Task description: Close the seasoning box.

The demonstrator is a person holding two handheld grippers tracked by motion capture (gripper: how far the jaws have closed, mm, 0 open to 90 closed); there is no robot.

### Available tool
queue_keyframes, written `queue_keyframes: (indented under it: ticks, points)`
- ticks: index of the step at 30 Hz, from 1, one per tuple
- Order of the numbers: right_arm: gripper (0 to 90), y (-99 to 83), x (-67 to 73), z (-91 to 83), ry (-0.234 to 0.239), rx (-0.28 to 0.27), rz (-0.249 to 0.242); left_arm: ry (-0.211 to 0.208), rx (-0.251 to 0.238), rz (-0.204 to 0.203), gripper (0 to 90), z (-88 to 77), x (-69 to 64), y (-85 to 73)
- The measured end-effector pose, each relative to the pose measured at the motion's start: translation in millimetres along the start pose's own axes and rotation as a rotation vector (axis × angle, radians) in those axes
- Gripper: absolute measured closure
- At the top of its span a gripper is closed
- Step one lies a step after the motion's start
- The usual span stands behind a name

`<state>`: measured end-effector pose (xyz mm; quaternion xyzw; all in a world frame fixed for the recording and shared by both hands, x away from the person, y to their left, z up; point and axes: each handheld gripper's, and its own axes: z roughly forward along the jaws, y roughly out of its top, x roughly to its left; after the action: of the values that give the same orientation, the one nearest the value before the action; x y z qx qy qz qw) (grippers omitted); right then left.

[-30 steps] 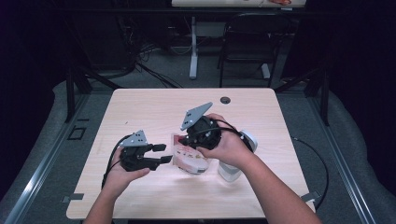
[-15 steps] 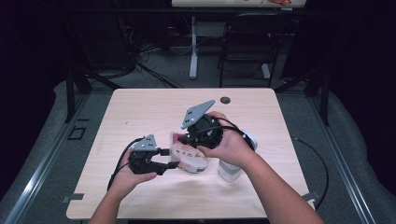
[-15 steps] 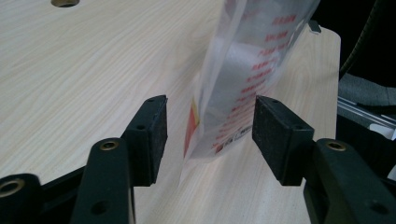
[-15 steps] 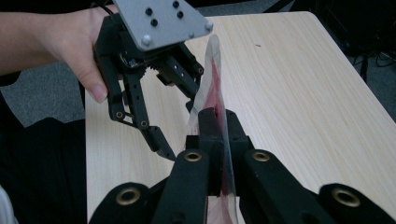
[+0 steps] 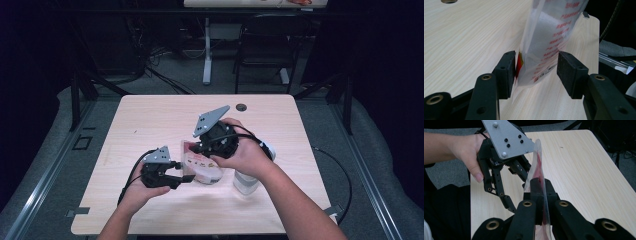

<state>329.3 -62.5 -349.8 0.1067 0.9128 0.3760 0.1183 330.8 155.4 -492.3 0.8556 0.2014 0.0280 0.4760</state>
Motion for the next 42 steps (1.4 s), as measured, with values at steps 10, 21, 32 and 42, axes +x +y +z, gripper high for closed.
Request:
queue_keyframes:
  ticks: [10, 21, 32, 42]
  points:
    - [90.0, 2.7, 1.8, -3.5, -0.007, -0.015, -0.013, -0.013, -0.014, -0.003, 45.3, 2.9, -0.8, -0.7]
    - [90.0, 4.8, 3.7, -4.6, -0.003, -0.025, -0.017, -0.014, -0.009, 0.012, 43.0, 8.0, -1.5, -1.7]
    - [90.0, 5.8, 3.1, -7.2, -0.002, -0.026, -0.020, -0.053, -0.035, -0.010, 42.3, 9.0, 1.8, -4.8]
    - [90.0, 11.7, 7.7, -9.9, 0.005, -0.043, -0.036, -0.072, -0.005, -0.001, 40.6, 17.9, 1.0, -8.1]
